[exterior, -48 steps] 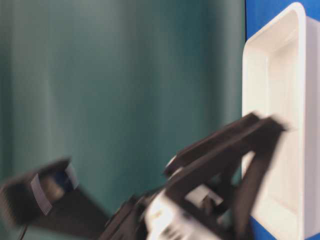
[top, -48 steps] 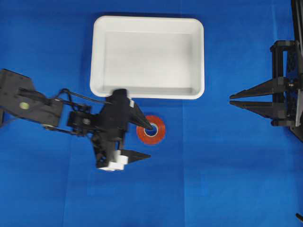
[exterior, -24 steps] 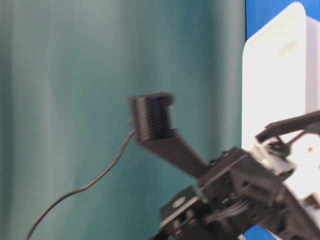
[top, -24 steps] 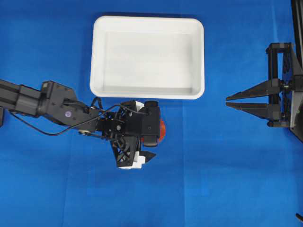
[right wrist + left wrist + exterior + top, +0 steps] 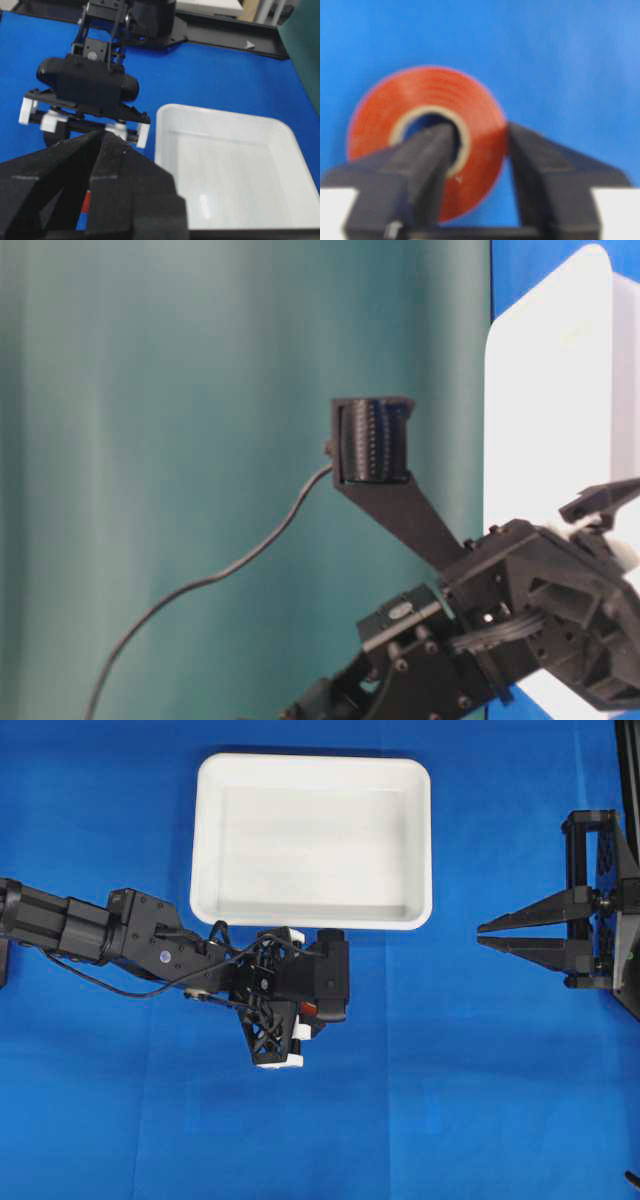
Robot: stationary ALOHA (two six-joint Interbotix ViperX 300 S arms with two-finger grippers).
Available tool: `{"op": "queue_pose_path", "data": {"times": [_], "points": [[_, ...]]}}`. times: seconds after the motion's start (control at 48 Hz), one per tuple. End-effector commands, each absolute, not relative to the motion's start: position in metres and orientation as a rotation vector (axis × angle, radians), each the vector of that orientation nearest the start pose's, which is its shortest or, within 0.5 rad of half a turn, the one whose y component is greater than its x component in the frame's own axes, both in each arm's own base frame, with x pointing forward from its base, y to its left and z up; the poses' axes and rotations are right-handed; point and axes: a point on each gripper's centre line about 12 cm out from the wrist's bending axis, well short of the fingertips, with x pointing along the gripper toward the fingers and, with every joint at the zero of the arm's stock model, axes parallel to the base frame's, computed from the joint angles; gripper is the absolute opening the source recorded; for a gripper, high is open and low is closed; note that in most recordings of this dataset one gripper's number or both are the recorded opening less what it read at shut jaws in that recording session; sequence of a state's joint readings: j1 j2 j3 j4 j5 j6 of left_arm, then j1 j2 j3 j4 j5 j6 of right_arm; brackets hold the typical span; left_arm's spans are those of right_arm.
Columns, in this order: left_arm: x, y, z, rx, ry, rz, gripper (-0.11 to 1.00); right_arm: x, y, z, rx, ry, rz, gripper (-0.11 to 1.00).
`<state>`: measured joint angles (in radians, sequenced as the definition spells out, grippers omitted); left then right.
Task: Place one roll of tape in the white case with the left arm.
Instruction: 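Lift the tape roll and carry it with the left gripper over the white tray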
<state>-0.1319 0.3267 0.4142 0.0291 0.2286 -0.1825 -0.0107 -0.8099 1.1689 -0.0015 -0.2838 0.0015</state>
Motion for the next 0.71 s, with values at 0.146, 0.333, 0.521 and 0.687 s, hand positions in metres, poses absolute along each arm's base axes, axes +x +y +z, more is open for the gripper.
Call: {"op": "queue_pose_path", "data": {"times": [0.146, 0.333, 0.521, 0.687], "points": [[0.451, -0.067, 0.137, -0.051, 0.964, -0.058, 0.26, 0.224, -0.003, 0.268, 0.005, 0.060, -0.014, -0.07], [0.450, -0.066, 0.182, -0.017, 0.939, -0.062, 0.26, 0.224, -0.003, 0.267, 0.005, 0.063, -0.014, -0.07], [0.437, -0.037, 0.221, 0.023, 0.898, -0.022, 0.26, 0.224, -0.003, 0.268, 0.005, 0.060, -0.014, -0.07], [0.429, 0.015, 0.213, 0.029, 0.920, 0.059, 0.26, 0.224, -0.003, 0.267, 0.005, 0.063, -0.014, -0.07]]}}
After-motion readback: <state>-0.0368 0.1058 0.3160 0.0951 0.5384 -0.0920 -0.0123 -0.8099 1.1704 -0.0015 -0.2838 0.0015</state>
